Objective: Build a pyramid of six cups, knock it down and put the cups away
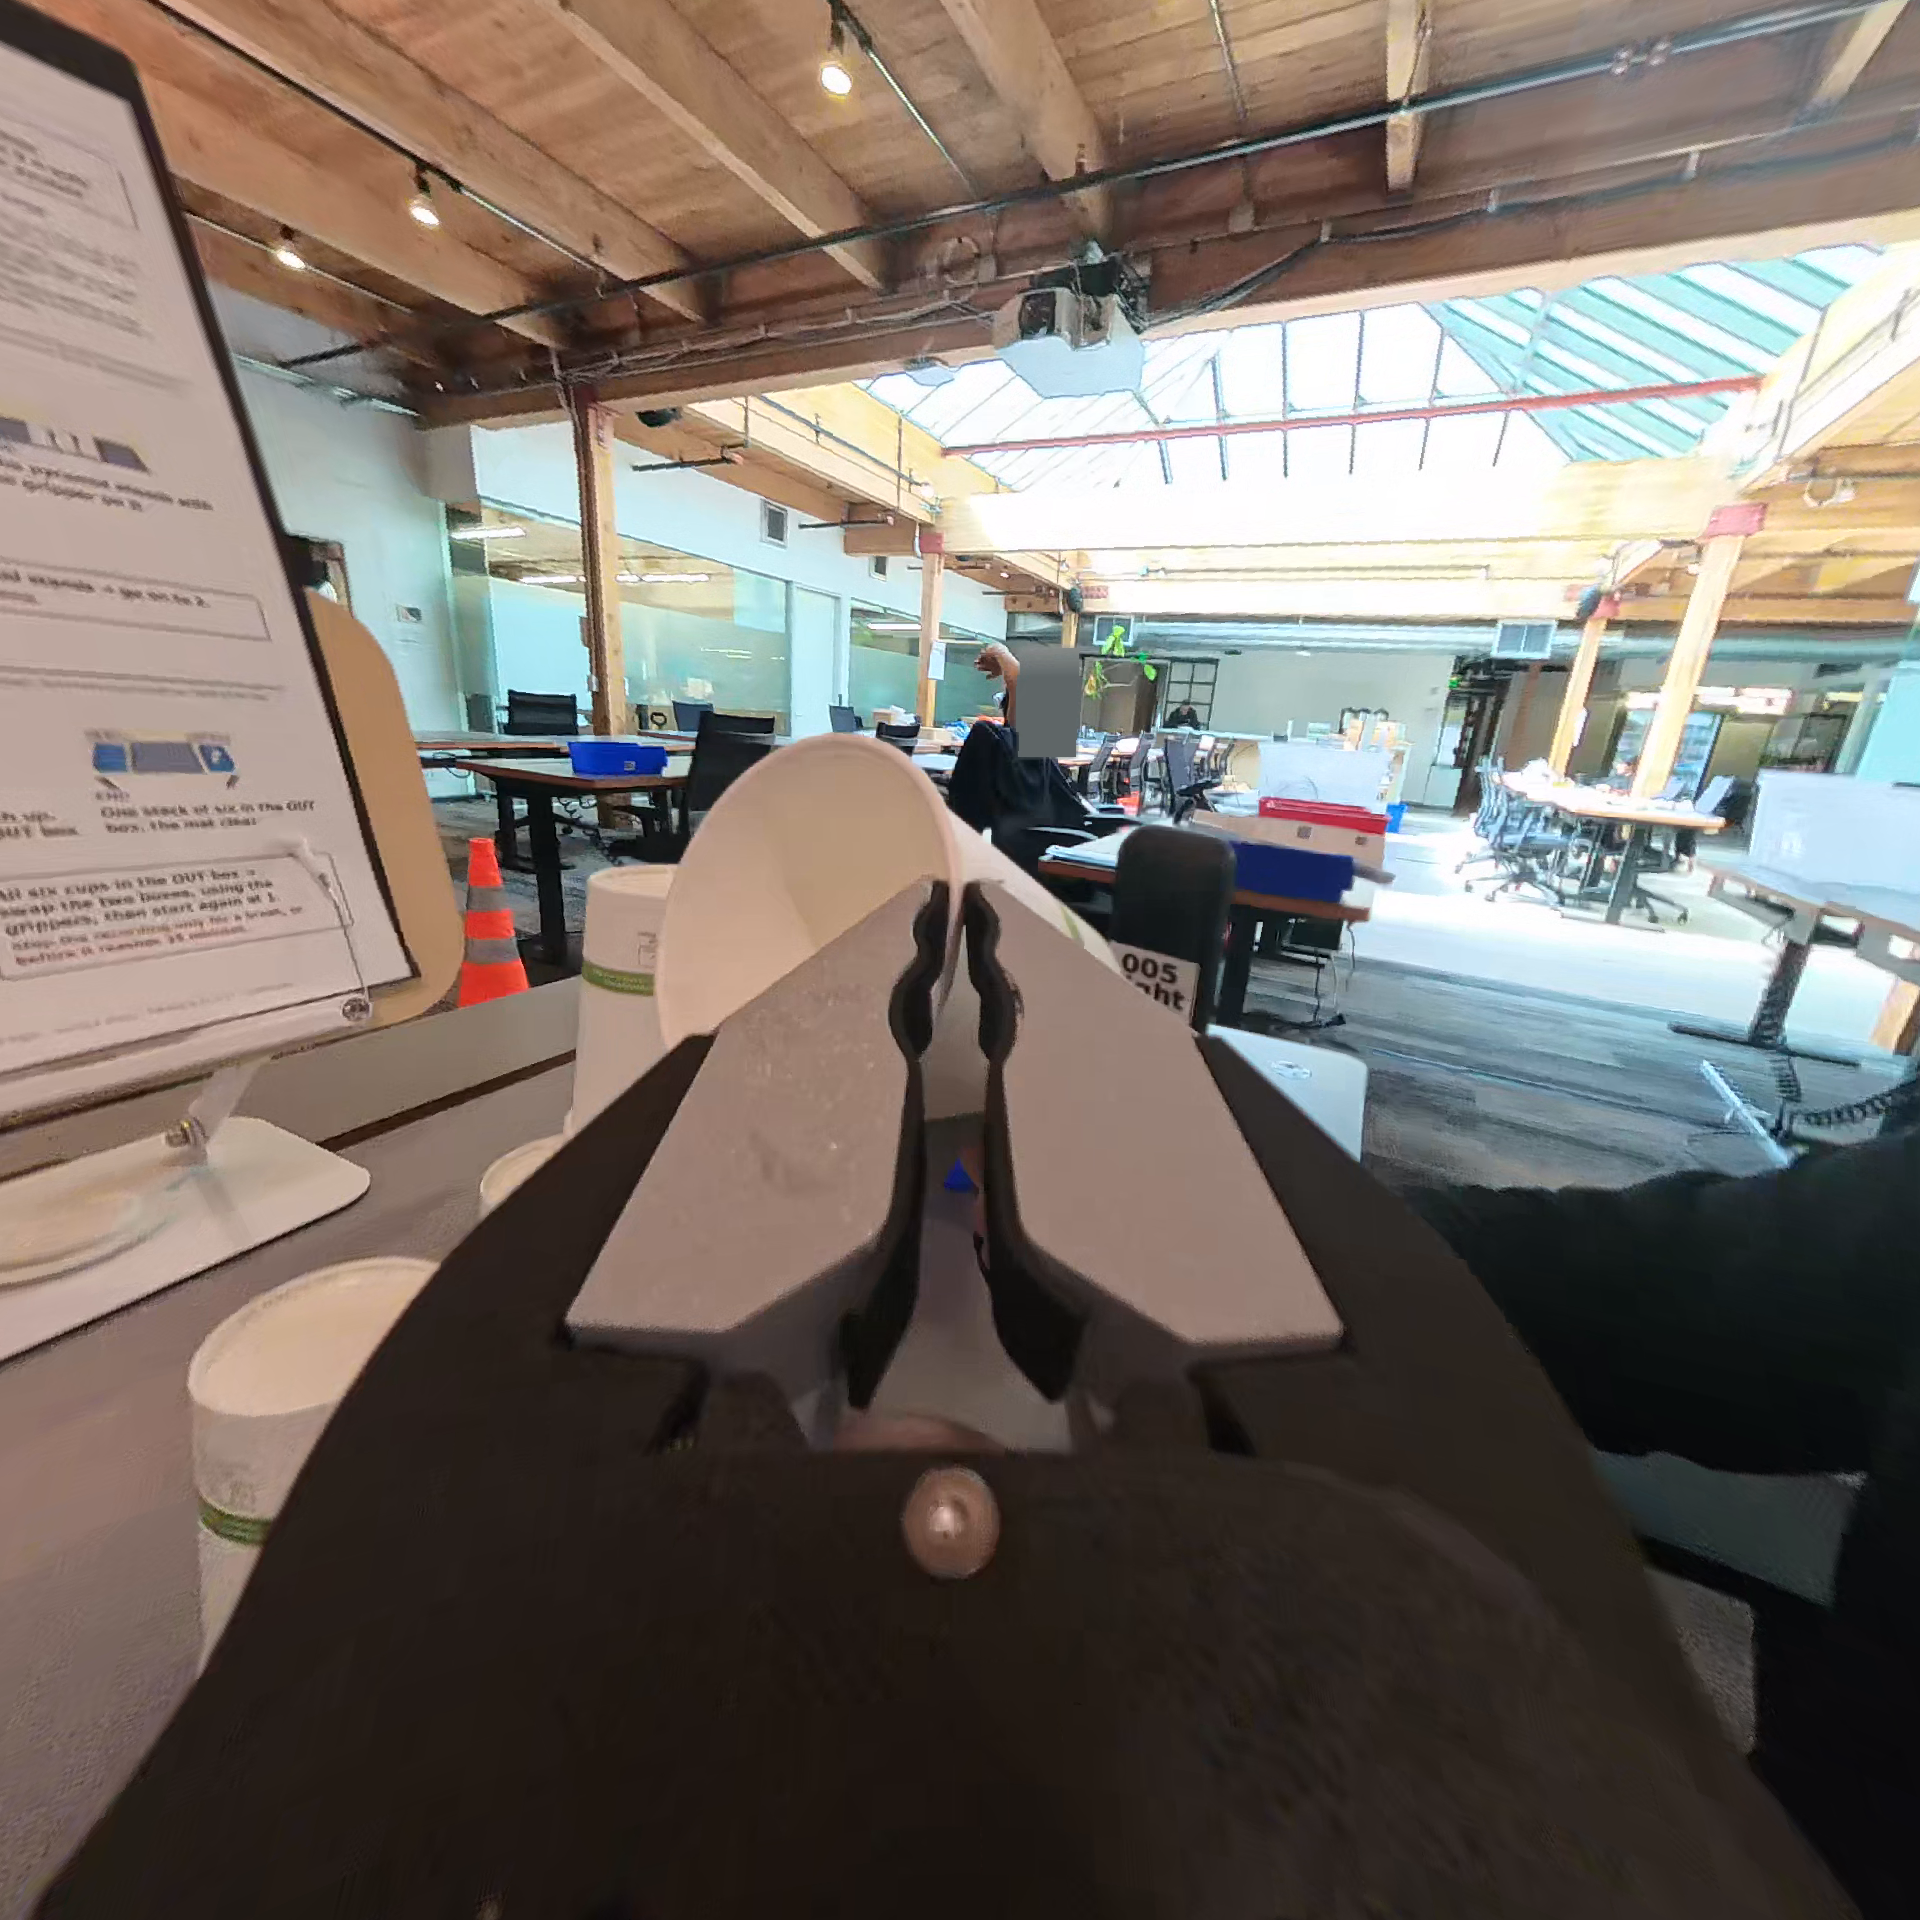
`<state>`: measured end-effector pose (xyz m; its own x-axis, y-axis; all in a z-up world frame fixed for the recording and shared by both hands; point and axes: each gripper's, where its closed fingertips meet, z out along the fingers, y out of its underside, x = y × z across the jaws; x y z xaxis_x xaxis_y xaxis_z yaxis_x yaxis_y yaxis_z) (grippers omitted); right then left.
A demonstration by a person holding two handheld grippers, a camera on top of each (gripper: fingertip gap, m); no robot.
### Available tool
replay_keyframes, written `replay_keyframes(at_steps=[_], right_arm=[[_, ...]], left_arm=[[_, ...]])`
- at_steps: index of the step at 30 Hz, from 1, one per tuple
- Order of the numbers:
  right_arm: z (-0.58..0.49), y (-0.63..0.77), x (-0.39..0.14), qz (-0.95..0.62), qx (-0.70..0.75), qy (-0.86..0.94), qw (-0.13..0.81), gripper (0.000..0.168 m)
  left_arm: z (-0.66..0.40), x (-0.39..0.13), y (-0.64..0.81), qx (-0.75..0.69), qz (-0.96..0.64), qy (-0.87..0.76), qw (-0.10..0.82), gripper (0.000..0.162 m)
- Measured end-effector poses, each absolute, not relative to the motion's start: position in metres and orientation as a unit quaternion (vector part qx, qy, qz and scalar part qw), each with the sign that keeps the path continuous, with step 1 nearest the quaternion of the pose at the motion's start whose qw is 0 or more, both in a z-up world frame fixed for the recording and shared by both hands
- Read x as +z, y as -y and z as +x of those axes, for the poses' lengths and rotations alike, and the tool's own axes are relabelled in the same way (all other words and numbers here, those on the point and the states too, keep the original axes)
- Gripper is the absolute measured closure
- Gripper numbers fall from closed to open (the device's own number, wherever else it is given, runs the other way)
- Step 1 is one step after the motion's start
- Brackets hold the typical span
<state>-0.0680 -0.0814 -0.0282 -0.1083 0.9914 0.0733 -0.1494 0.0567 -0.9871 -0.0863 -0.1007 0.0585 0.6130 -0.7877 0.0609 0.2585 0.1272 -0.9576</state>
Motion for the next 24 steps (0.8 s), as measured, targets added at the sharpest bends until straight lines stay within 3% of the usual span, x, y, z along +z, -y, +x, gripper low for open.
replay_keyframes(at_steps=[5, 12, 24], right_arm=[[-0.054, 0.069, -0.012, -0.409, 0.566, 0.468, 0.542, 0.103], [-0.048, 0.057, -0.002, -0.412, 0.552, 0.435, 0.58, 0.082], [-0.048, 0.054, -0.003, -0.415, 0.56, 0.426, 0.577, 0.082]], left_arm=[[-0.099, 0.042, 0.086, -0.394, -0.568, -0.198, 0.695, 0.162], [-0.089, 0.003, 0.08, -0.398, -0.618, -0.213, 0.643, 0.162], [-0.056, -0.048, 0.09, -0.423, -0.653, -0.263, 0.571, 0.162]])
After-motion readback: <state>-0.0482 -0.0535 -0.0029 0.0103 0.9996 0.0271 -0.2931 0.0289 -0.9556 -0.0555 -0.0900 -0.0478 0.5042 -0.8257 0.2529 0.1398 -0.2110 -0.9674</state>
